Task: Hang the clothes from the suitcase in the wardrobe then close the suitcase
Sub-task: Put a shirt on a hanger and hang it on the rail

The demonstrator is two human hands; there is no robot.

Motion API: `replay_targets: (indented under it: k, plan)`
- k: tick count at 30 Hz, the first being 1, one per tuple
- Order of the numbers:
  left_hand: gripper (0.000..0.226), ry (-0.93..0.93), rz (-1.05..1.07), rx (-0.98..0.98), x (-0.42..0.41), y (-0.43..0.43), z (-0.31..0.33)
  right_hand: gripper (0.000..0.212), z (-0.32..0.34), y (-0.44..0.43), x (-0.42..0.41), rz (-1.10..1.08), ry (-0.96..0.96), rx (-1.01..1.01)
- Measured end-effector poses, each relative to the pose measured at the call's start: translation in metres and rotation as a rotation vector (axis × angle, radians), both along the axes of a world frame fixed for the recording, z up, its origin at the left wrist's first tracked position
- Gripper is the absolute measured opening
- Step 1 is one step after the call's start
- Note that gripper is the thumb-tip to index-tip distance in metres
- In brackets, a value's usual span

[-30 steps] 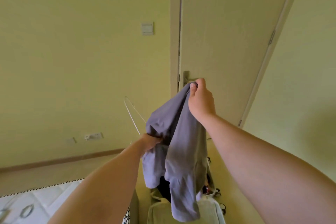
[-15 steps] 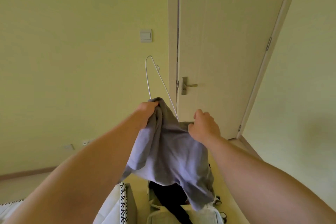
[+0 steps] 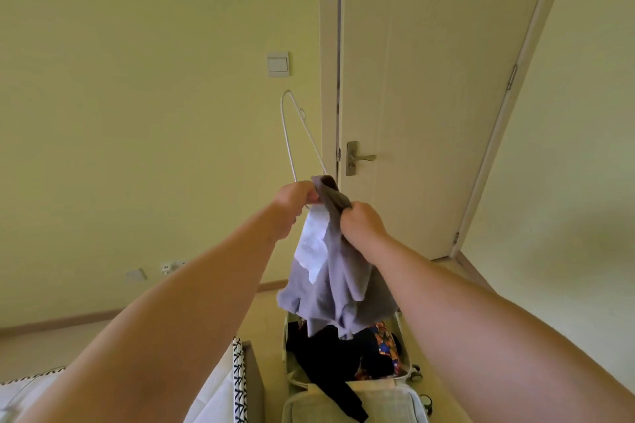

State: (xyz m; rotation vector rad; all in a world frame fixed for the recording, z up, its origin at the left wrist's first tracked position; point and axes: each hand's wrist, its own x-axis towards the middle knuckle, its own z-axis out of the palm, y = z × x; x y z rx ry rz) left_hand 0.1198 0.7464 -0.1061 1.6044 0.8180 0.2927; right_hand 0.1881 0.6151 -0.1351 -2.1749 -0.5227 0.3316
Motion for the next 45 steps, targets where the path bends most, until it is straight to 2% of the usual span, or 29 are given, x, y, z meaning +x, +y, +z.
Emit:
replay_targets:
  k: [2,4,5,7,9,10,13,17,21,23,25,26,29,33,36,39,42,45]
  plan:
    - [0.032,0.046,-0.030,0.062,-0.005,0.004,-0.008,0.034,0.007,0.000,0.005,-0.029,0.080,0.080]
    - [0.055,0.111,-0.031,0.132,-0.007,0.007,-0.021,0.023,0.012,0.000,0.007,-0.023,0.114,0.136]
    - [0.059,0.131,-0.019,0.153,-0.007,0.009,-0.027,0.020,0.014,-0.001,0.005,-0.011,0.116,0.157]
    - [0.057,0.153,0.000,0.191,-0.008,0.011,-0.037,0.029,0.019,-0.003,0.001,0.055,0.157,0.151]
    - [0.050,0.185,-0.007,0.237,-0.010,0.011,-0.043,0.054,0.019,-0.005,0.000,0.110,0.228,0.074]
    - [0.047,0.201,-0.006,0.257,-0.011,0.011,-0.047,0.055,0.017,-0.005,0.002,0.104,0.251,0.067]
    - [0.040,0.218,0.001,0.308,-0.012,0.013,-0.055,0.030,0.011,-0.011,0.006,0.016,0.326,0.153]
    - [0.038,0.283,-0.049,0.349,-0.015,0.013,-0.062,0.024,0.010,-0.019,0.007,0.003,0.375,0.236]
    - [0.079,0.366,-0.123,0.416,-0.018,0.008,-0.070,0.017,0.017,-0.028,0.007,0.112,0.340,0.232]
    - [0.098,0.504,-0.300,0.594,-0.021,0.004,-0.074,0.026,0.022,-0.031,0.005,0.132,0.316,0.234]
    - [0.106,0.647,-0.486,0.730,-0.025,-0.003,-0.076,0.034,0.028,-0.032,0.002,0.143,0.342,0.264]
    - [0.102,0.681,-0.529,0.755,-0.027,-0.006,-0.079,0.035,0.031,-0.033,0.001,0.146,0.354,0.279]
    - [0.072,0.652,-0.536,0.797,-0.033,-0.019,-0.084,0.031,0.038,-0.035,0.002,0.119,0.382,0.342]
    - [0.067,0.618,-0.571,0.787,-0.031,-0.027,-0.097,0.034,0.044,-0.040,0.004,0.092,0.430,0.409]
    - [0.050,0.612,-0.538,0.829,-0.026,-0.033,-0.096,0.032,0.045,-0.044,0.003,0.119,0.518,0.465]
    - [0.051,0.656,-0.503,0.873,-0.025,-0.036,-0.092,0.026,0.040,-0.043,0.005,0.035,0.475,0.508]
    - [0.044,0.623,-0.374,0.824,-0.028,-0.027,-0.088,0.017,0.035,-0.049,0.011,-0.167,0.294,0.373]
    - [0.038,0.531,-0.280,0.785,-0.026,-0.013,-0.073,0.015,0.023,-0.068,0.022,-0.152,0.083,-0.026]
